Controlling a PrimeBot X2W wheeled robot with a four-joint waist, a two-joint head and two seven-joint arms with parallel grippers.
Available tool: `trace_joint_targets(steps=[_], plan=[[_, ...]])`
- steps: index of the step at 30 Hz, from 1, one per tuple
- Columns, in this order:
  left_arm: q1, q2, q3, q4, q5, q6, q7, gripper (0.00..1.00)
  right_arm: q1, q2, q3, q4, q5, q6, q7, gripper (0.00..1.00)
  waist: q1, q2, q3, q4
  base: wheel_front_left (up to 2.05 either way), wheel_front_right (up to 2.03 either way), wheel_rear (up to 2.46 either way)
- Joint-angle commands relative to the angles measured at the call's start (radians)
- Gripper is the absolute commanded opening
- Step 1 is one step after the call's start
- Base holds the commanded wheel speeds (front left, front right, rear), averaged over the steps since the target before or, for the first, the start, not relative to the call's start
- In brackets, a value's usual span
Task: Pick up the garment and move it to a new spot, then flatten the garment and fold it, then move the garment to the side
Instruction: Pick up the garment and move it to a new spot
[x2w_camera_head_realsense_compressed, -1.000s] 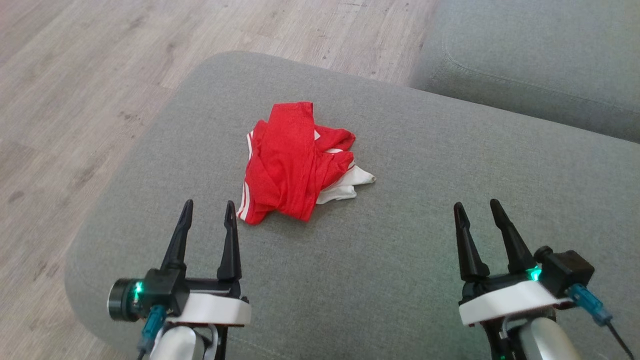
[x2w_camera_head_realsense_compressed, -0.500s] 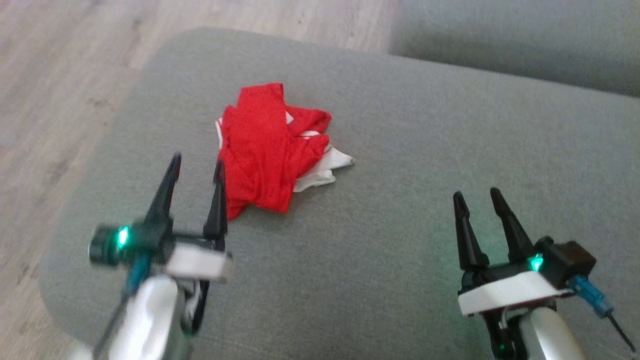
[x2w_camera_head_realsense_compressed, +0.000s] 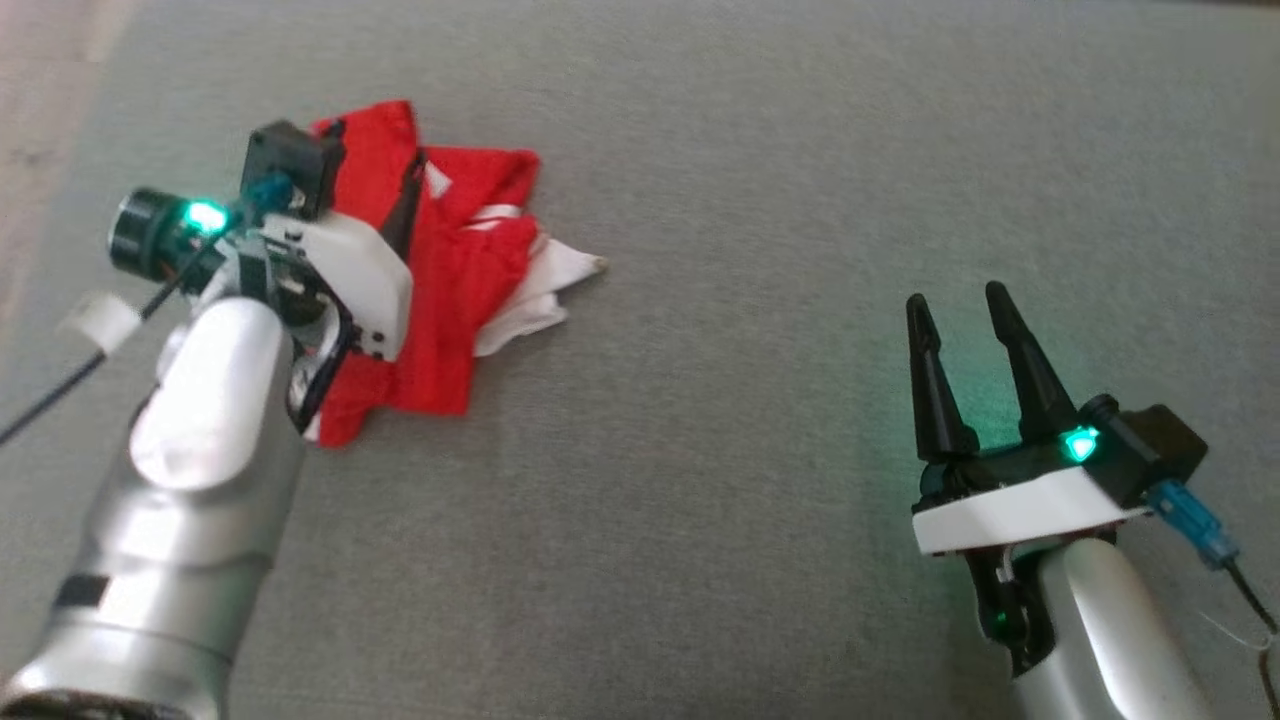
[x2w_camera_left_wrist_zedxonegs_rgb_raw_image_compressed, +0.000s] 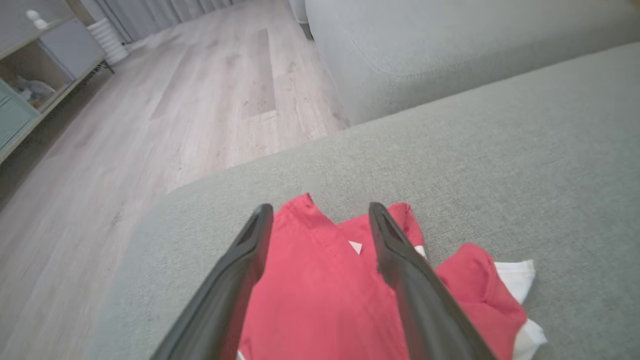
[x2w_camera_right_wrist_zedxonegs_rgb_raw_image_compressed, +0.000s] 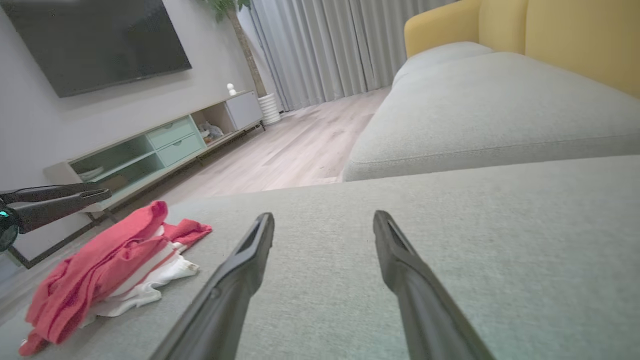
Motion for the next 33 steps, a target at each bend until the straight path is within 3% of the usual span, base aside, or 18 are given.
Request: trace_joint_targets(steps=[1,7,16,17,18,19,23,28,33], plan=[[-0.066,0.059,0.003,-0.001,0.003,-0.004,0.019,1.00,-0.033,-0.003,0.026,-0.037,0.003,-0.001,-0.011,1.00,-0.0003,0.0000,0.046,-0.050,0.00,0.00,0.00],[-0.150,0.088,-0.032,0.103,-0.005,-0.004,0.043,1.00,-0.049,-0.003,0.027,-0.036,0.006,-0.001,-0.011,1.00,-0.0003,0.0000,0.072,-0.084,0.00,0.00,0.00],[-0.211,0.088,-0.051,0.231,0.042,0.093,0.045,1.00,-0.062,-0.003,0.027,-0.033,0.010,-0.001,-0.011,1.00,-0.0003,0.0000,0.091,-0.109,0.00,0.00,0.00],[-0.214,0.087,-0.053,0.243,0.045,0.102,0.047,0.75,-0.062,-0.003,0.026,-0.032,0.009,-0.001,-0.011,1.00,-0.0003,0.0000,0.091,-0.110,0.00,0.00,0.00],[-0.214,0.087,-0.053,0.243,0.045,0.102,0.047,0.75,-0.062,-0.003,0.026,-0.032,0.009,-0.001,-0.011,1.00,-0.0003,0.0000,0.091,-0.110,0.00,0.00,0.00],[-0.217,0.086,-0.063,0.252,0.052,0.101,0.043,0.00,-0.060,-0.003,0.024,-0.030,0.008,-0.001,-0.011,1.00,-0.0003,0.0000,0.088,-0.110,0.00,0.00,0.00],[-0.224,0.076,-0.064,0.275,0.046,0.110,-0.005,0.00,-0.048,-0.003,0.015,-0.013,0.005,-0.001,-0.011,1.00,-0.0003,0.0000,0.064,-0.106,0.00,0.00,0.00],[-0.240,0.073,-0.061,0.257,0.042,0.127,-0.141,0.00,-0.040,-0.003,0.004,-0.001,0.002,-0.001,-0.011,1.00,-0.0003,0.0000,0.016,-0.103,0.00,0.00,0.00],[-0.261,0.052,-0.057,0.187,0.018,0.097,-0.306,0.00,-0.024,-0.003,-0.001,0.010,0.007,-0.001,-0.011,1.00,-0.0003,0.0000,-0.035,-0.094,0.00,0.00,0.00]])
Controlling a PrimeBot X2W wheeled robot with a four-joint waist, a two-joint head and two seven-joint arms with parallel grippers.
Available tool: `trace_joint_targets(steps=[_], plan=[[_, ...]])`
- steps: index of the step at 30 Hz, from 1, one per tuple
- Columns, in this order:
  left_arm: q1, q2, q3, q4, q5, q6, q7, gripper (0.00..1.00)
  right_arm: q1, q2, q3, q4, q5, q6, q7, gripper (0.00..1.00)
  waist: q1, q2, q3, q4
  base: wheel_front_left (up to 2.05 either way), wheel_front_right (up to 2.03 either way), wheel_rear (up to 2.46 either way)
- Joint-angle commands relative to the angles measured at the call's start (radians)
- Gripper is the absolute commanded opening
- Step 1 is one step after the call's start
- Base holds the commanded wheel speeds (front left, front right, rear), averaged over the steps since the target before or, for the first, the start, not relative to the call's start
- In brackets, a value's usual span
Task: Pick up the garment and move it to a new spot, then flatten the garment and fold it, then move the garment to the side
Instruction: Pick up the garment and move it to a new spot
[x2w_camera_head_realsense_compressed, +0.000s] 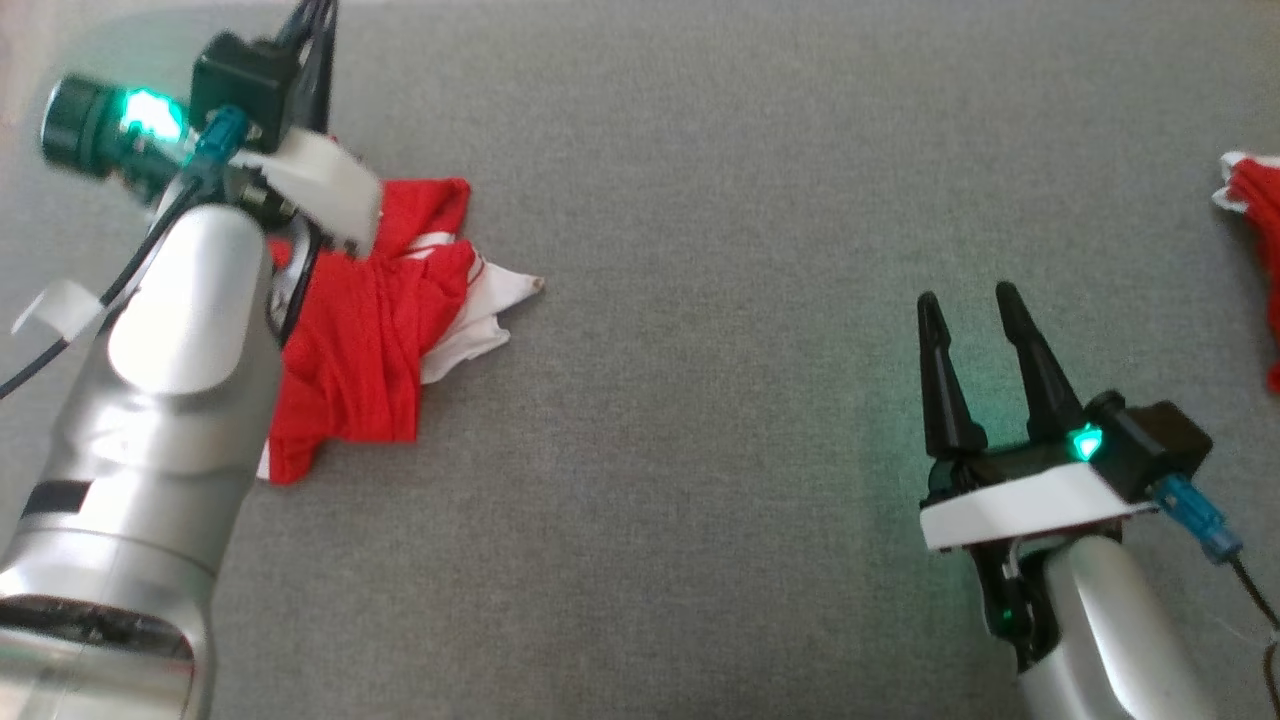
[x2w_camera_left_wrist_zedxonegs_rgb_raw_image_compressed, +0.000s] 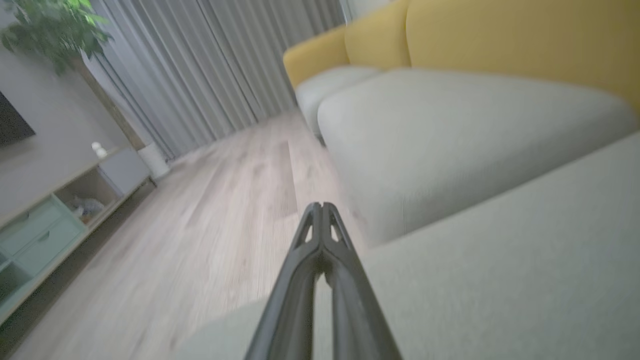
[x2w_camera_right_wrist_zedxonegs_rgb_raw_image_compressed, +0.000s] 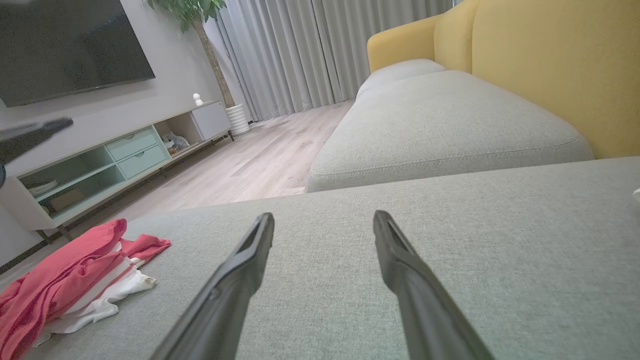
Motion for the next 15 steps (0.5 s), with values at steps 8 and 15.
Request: trace_joint_targets(steps=[8,15], plan=[[-0.078,0.009,0.038,-0.262,-0.024,-0.002,-0.168,0.00,0.030,-0.002,0.030,-0.018,0.031,-0.001,-0.011,1.00,0.0001,0.0000,-0.087,-0.001,0.00,0.00,0.00],[-0.055,0.007,0.059,-0.494,-0.042,0.014,-0.179,0.00,0.042,-0.002,0.035,-0.018,0.056,-0.001,-0.011,1.00,0.0001,0.0000,-0.106,-0.033,0.00,0.00,0.00]])
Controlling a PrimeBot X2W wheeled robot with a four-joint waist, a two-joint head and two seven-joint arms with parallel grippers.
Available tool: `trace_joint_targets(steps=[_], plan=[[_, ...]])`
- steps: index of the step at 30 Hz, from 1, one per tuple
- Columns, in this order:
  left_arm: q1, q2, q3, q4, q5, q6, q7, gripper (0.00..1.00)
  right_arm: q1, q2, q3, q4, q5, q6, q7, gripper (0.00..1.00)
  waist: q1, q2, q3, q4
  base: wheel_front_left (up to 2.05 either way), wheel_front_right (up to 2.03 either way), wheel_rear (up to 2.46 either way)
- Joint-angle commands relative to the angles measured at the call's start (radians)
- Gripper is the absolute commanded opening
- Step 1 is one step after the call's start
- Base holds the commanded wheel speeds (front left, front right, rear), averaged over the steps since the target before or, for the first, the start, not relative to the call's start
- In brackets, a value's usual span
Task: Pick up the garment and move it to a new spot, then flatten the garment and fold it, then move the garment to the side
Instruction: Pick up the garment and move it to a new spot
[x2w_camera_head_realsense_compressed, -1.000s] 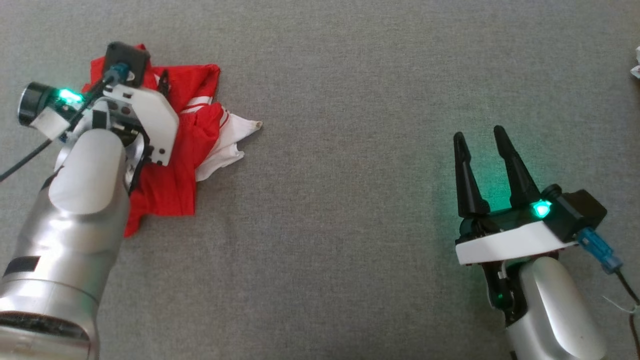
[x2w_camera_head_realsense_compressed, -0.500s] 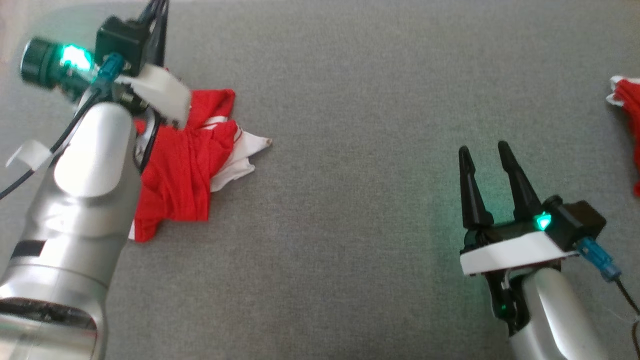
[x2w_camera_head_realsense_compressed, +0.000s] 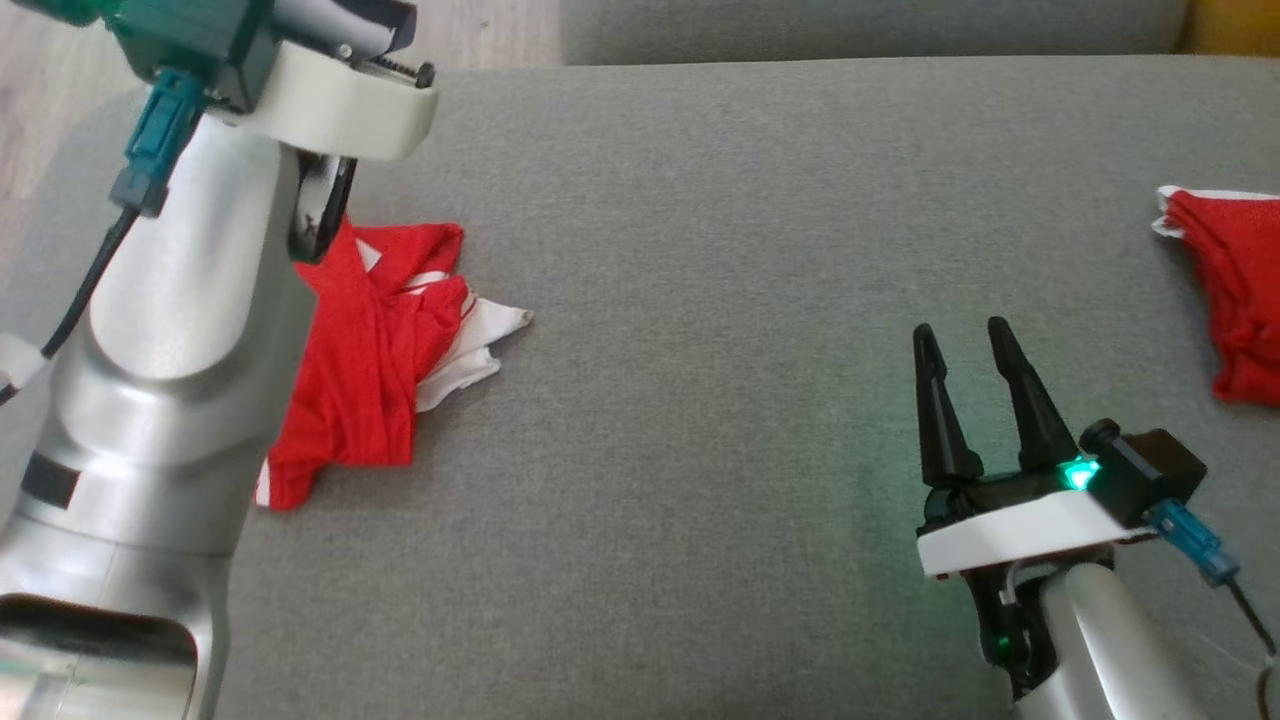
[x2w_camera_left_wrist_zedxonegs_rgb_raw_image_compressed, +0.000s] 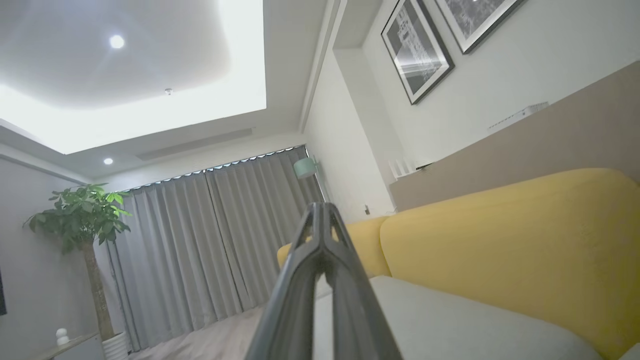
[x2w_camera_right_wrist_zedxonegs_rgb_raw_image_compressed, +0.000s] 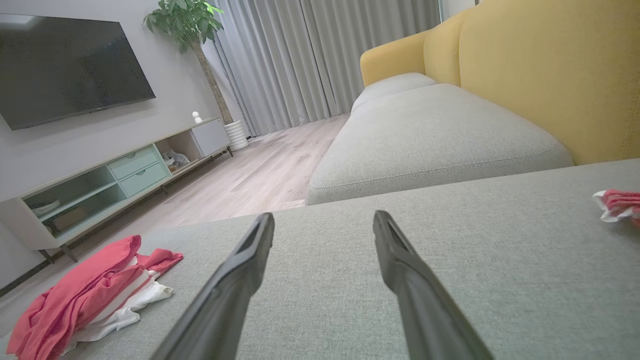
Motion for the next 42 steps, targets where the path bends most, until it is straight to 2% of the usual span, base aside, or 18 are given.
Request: trace_joint_targets(steps=[1,8,14,22,28,29,30,31,32,38,42], plan=[[-0.030,0.034,0.032,-0.047,-0.010,0.004,0.001,0.00,-0.011,-0.002,0.025,-0.030,0.012,-0.001,-0.011,1.00,0.0000,0.0000,-0.003,-0.016,0.00,0.00,0.00],[0.024,0.069,0.023,-0.069,-0.009,0.012,0.055,0.00,-0.015,-0.002,0.031,-0.041,0.039,-0.001,-0.011,1.00,0.0000,0.0000,-0.011,-0.061,0.00,0.00,0.00],[0.117,0.083,0.040,-0.074,-0.037,0.036,0.058,0.00,-0.012,-0.002,0.021,-0.055,0.041,-0.001,-0.011,1.00,0.0000,0.0000,-0.023,-0.056,0.00,0.00,0.00],[0.357,0.098,0.084,-0.099,-0.106,0.087,0.043,0.00,0.008,-0.002,0.022,-0.085,0.028,-0.001,-0.011,1.00,0.0000,0.0000,-0.057,0.011,0.00,0.00,0.00],[0.578,0.066,0.095,-0.111,-0.172,0.119,0.033,0.00,0.037,-0.002,0.021,-0.096,0.010,-0.001,-0.011,1.00,0.0000,0.0000,-0.088,0.072,0.00,0.00,0.00],[0.612,0.055,0.093,-0.112,-0.180,0.124,0.029,0.06,0.043,-0.002,0.018,-0.098,0.009,-0.001,-0.011,1.00,0.0000,0.0000,-0.092,0.081,0.00,0.00,0.00],[0.644,0.045,0.090,-0.114,-0.187,0.129,0.025,0.43,0.048,-0.002,0.019,-0.100,0.008,-0.001,-0.011,1.00,0.0000,0.0000,-0.096,0.088,0.00,0.00,0.00],[0.673,0.035,0.088,-0.115,-0.190,0.136,0.021,0.96,0.053,-0.002,0.020,-0.100,0.007,-0.001,-0.011,1.00,0.0000,0.0000,-0.099,0.095,0.00,0.00,0.00],[0.699,0.025,0.086,-0.116,-0.193,0.142,0.016,1.00,0.059,-0.002,0.022,-0.100,0.006,-0.001,-0.011,1.00,0.0000,0.0000,-0.102,0.102,0.00,0.00,0.00],[0.812,-0.030,0.086,-0.115,-0.195,0.174,-0.001,1.00,0.086,-0.002,0.032,-0.101,0.011,-0.001,-0.011,1.00,0.0000,0.0000,-0.112,0.121,0.00,0.00,0.00],[0.829,-0.041,0.093,-0.116,-0.187,0.167,-0.003,1.00,0.096,-0.002,0.039,-0.100,0.018,-0.001,-0.011,1.00,0.0000,0.0000,-0.109,0.128,0.00,0.00,0.00]])
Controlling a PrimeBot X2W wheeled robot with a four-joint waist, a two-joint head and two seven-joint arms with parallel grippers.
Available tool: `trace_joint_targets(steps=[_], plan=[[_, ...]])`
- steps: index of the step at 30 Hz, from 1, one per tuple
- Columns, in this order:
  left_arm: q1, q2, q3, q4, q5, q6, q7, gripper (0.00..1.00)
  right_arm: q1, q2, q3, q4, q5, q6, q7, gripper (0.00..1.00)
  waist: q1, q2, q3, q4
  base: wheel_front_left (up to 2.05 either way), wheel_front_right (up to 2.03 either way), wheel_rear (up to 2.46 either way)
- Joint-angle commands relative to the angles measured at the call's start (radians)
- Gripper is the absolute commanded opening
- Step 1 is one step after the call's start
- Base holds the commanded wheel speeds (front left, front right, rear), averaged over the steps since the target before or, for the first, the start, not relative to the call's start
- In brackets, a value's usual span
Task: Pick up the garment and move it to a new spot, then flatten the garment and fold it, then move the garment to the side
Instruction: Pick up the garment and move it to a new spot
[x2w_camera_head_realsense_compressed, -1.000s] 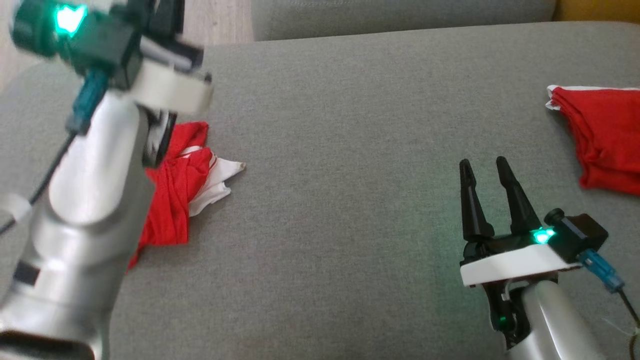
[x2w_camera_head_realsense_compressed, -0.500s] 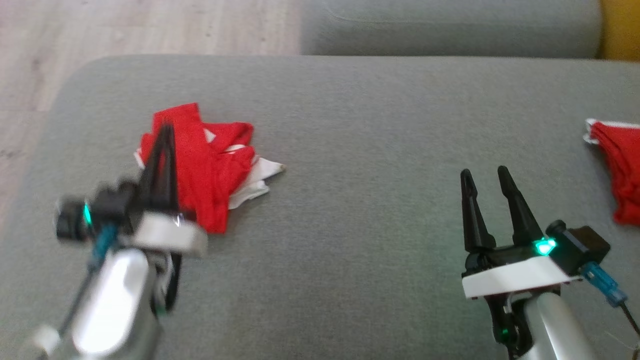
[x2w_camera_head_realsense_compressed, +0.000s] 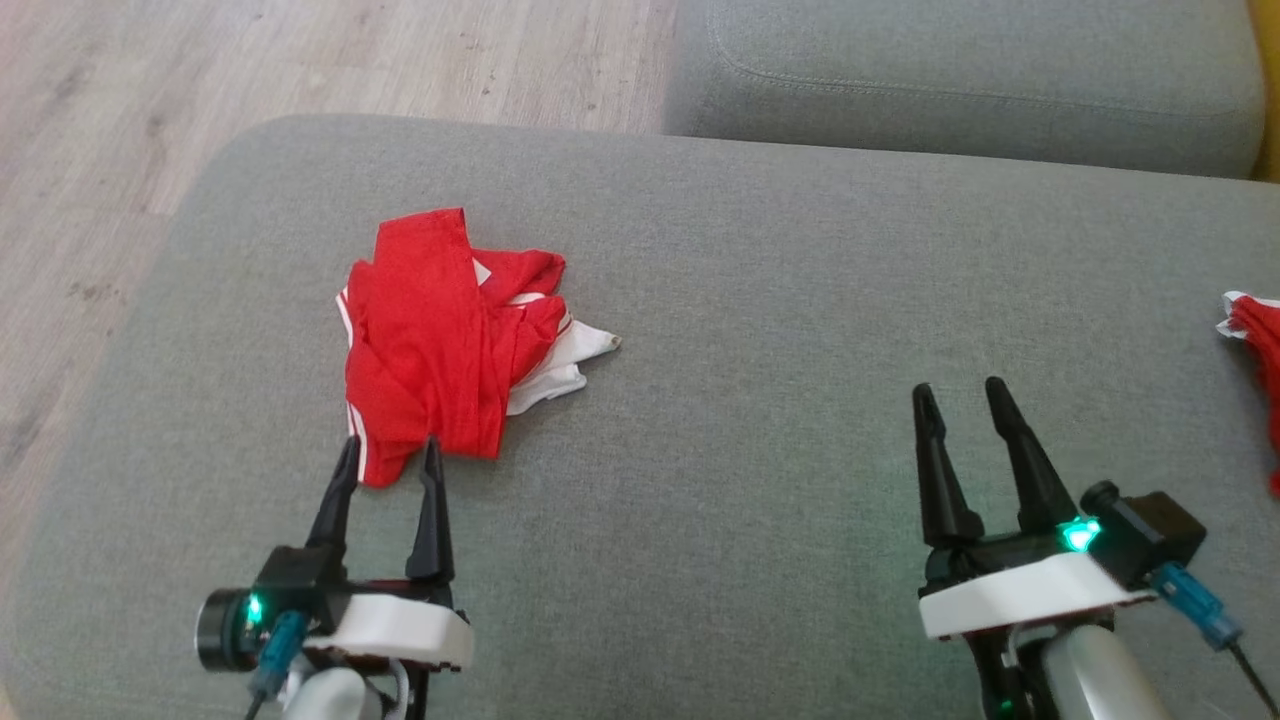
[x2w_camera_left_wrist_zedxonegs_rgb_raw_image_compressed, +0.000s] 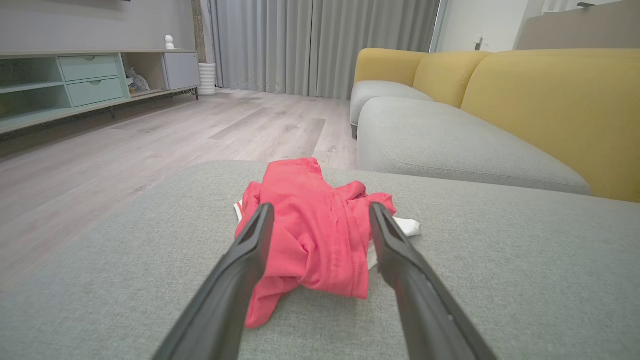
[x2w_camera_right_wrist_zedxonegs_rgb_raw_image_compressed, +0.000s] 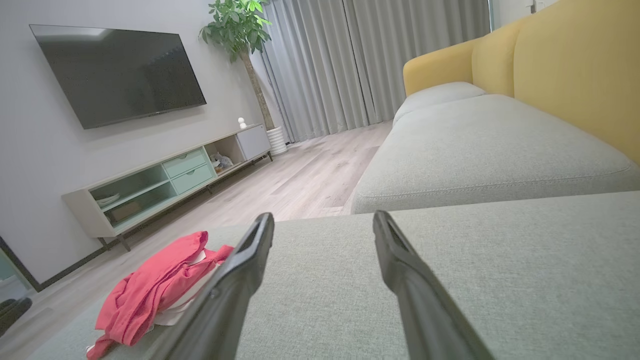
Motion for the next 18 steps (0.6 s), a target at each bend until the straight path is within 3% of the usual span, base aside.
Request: trace_joint_targets(steps=[1,10,16,18], plan=[[-0.042,0.010,0.049,-0.038,0.008,-0.003,-0.012,1.00,-0.018,-0.003,0.036,-0.033,0.003,-0.001,-0.011,1.00,0.0001,-0.0001,0.005,0.002,0.00,0.00,0.00],[-0.123,0.050,0.052,-0.021,0.057,-0.031,-0.001,1.00,-0.040,-0.003,0.058,-0.046,0.003,-0.001,-0.011,1.00,0.0001,-0.0001,0.078,-0.026,0.00,0.00,0.00],[-0.310,0.104,0.031,0.038,0.077,-0.088,0.131,1.00,-0.075,-0.003,0.059,-0.063,-0.014,-0.001,-0.011,1.00,0.0001,-0.0001,0.172,-0.048,0.00,0.00,0.00],[-0.407,0.131,0.027,0.073,0.070,-0.130,0.216,1.00,-0.095,-0.003,0.056,-0.080,-0.015,-0.001,-0.011,1.00,0.0001,-0.0001,0.220,-0.059,0.00,0.00,0.00]])
